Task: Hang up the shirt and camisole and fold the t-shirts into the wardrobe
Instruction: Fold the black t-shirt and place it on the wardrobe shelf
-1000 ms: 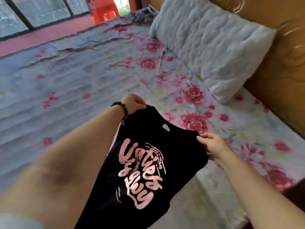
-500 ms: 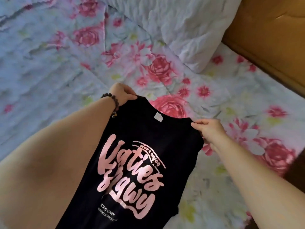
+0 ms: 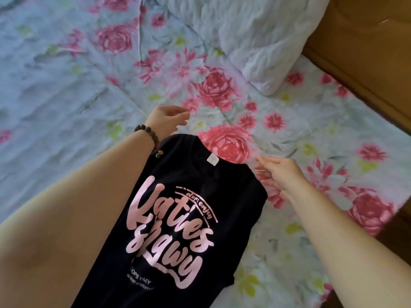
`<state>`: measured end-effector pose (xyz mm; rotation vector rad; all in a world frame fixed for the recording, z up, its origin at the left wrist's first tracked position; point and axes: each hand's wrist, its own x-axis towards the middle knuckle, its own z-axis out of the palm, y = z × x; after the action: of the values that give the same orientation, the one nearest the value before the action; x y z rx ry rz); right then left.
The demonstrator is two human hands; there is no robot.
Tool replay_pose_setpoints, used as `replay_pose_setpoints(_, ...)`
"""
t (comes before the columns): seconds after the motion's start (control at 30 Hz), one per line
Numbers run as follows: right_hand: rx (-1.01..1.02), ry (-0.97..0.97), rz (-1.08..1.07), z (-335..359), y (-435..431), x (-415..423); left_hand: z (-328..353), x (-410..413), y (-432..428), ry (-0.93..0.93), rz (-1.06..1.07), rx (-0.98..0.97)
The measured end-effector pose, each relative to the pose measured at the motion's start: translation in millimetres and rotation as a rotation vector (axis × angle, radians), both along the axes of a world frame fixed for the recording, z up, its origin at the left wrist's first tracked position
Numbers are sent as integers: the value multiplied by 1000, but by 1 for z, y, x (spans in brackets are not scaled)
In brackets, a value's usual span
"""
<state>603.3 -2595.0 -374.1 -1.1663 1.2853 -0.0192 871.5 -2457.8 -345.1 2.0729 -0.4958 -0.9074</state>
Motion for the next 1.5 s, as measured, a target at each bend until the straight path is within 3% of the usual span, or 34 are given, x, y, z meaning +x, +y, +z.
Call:
replay_pose_setpoints(0.3, -34, 27, 96, 50, 37, -55, 43, -118, 99, 165, 294, -139)
replay_pose_setpoints(0.47, -48, 85, 171, 64, 48, -95, 49, -210, 154, 345, 456, -189)
replay_pose_setpoints(0.6, -38, 133, 248, 46, 42, -103, 30, -282, 181, 470, 606, -128)
replay_pose_setpoints(0.87, 54, 98, 475, -18, 23, -82, -46, -385, 172, 665, 1163, -81)
replay_pose_setpoints(1.07, -57, 38, 745, -35, 14, -85, -64, -415, 140, 889, 1617, -182)
replay_pose_setpoints(1.27, -194, -136, 821, -35, 17, -94, -66, -425, 117, 796, 1606, -400)
replay_pose_setpoints(1.4, -118, -195, 753, -34, 19, -94, -64, -424, 111, 463, 1469, -178)
replay_pose_setpoints(1.5, -82, -203, 743, -32, 16, -95, -63, -423, 112, 273, 1425, -136)
